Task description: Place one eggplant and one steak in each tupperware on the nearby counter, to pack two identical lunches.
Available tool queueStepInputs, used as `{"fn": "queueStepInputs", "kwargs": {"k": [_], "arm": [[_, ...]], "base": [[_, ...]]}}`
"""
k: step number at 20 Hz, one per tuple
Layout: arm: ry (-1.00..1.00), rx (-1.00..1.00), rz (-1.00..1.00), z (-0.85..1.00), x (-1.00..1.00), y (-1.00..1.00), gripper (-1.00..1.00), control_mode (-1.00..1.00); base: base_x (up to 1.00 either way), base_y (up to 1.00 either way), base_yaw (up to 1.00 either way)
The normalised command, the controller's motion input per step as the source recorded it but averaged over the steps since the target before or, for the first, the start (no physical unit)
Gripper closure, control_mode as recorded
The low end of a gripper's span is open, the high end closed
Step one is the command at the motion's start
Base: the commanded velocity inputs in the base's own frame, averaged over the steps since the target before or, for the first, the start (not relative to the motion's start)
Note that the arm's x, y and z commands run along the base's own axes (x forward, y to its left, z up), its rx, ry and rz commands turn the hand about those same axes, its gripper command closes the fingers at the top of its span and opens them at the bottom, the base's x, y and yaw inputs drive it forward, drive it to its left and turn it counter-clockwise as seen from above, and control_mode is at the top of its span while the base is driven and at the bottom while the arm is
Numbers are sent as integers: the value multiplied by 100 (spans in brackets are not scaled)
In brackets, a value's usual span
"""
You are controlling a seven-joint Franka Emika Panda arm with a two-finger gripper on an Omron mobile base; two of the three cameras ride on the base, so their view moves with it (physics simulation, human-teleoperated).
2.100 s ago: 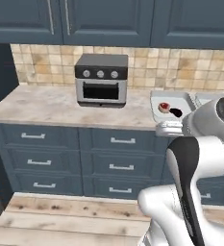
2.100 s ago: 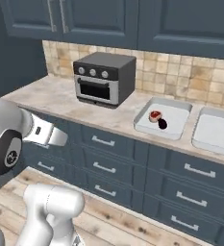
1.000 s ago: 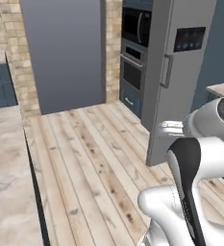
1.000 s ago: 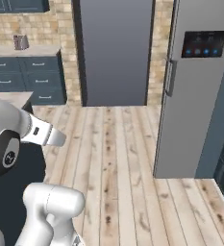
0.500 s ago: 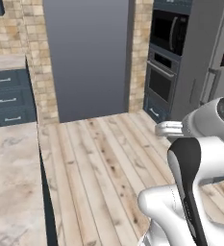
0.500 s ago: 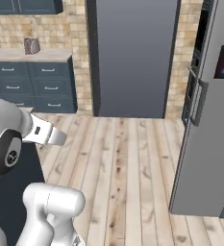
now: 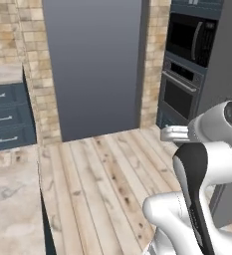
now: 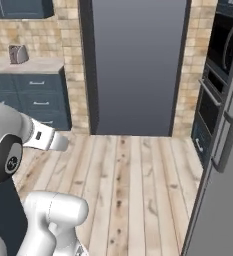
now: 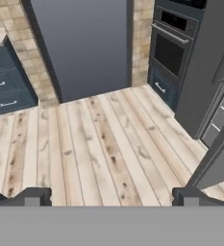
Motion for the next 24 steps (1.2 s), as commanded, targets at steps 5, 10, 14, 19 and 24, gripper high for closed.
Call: {"fn": "queueStepInputs", "kwargs": {"k": [5, 10, 14, 19, 24], "arm": [[0, 0, 0, 0, 0, 0, -100, 100], [0, 0, 0, 0, 0, 0, -100, 100], [0, 0, 0, 0, 0, 0, -100, 100], [0, 0, 0, 0, 0, 0, -100, 100], [0, 0, 0, 0, 0, 0, -100, 100]], "base": [[100, -1, -37], [100, 0, -51], [100, 0, -64], [100, 0, -71], [95, 0, -70]]}}
